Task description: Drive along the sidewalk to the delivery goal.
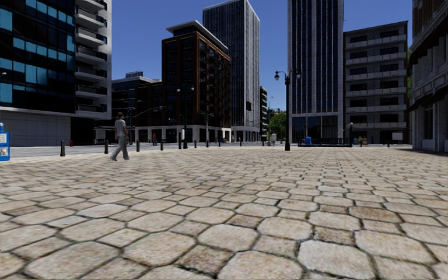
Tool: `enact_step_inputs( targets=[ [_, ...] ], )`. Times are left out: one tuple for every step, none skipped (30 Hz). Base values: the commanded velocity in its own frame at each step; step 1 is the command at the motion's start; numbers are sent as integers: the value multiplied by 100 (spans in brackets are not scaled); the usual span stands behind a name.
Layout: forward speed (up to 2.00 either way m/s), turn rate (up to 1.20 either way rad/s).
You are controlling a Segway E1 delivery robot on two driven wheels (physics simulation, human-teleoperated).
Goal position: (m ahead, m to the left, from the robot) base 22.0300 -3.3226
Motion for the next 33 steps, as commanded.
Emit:
enact_step_inputs(
  targets=[
    [116, 11],
    [117, 12],
    [117, 13],
    [117, 13],
    [118, 13],
    [124, 13],
    [126, 13],
    [126, 13],
    [128, 13],
    [128, 13],
    [128, 13],
    [128, 13],
    [128, 13],
    [129, 13],
    [129, 13],
    [129, 13],
    [130, 13],
    [130, 13],
    [130, 13],
    [130, 13],
    [130, 13],
    [130, 13],
    [131, 13],
    [131, 13],
    [132, 13],
    [133, 13],
    [133, 13],
    [133, 13],
    [133, 13],
    [133, 4],
    [133, 4],
    [133, 0],
    [134, 0]
  ],
)
